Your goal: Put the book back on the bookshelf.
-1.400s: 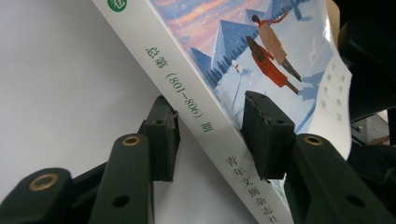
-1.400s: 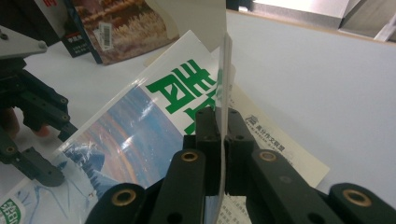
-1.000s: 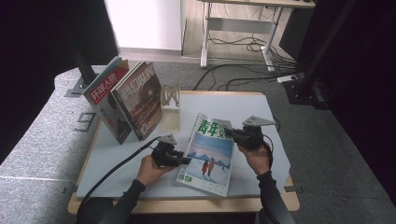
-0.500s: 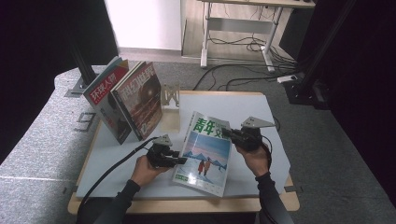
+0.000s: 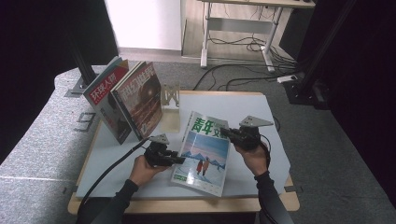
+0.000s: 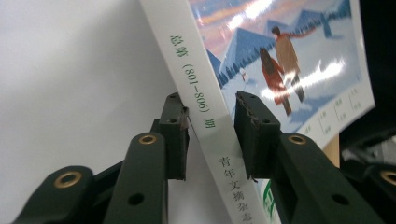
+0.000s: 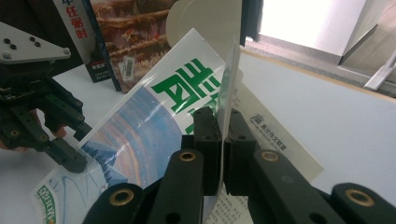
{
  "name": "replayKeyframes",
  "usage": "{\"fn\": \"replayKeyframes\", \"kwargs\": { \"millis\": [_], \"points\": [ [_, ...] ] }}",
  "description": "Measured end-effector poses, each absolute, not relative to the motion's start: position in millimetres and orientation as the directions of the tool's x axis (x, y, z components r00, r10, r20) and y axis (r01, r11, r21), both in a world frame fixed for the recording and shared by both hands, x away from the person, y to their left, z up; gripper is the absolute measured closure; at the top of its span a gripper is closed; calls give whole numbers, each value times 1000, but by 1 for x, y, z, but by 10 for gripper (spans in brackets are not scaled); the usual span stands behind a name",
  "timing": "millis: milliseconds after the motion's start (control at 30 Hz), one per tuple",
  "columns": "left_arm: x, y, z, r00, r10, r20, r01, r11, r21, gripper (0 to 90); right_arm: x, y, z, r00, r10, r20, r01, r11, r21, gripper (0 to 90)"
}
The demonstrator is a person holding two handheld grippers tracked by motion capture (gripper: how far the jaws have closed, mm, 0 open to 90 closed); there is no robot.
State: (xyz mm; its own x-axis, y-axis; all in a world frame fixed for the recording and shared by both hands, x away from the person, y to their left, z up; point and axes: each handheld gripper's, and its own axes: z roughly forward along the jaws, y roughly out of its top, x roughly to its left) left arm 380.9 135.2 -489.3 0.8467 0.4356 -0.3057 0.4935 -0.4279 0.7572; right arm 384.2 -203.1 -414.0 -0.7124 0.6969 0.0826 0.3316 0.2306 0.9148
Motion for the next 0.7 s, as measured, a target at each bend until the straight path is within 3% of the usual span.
{"fn": "replayKeyframes", "kwargs": {
  "millis": [200, 333, 700],
  "points": [
    [386, 136, -477, 839, 473, -267, 443, -312, 840, 698, 382, -209, -388, -705, 707, 48, 278, 214, 936, 844],
    [380, 138, -475, 854, 484, -188, 385, -347, 855, 693, 377, -200, -372, -719, 696, -4, 226, 239, 944, 842],
    [363, 156, -490, 865, 483, -136, 346, -377, 859, 689, 375, -191, -393, -753, 657, 24, 238, 239, 941, 839]
  ]
}}
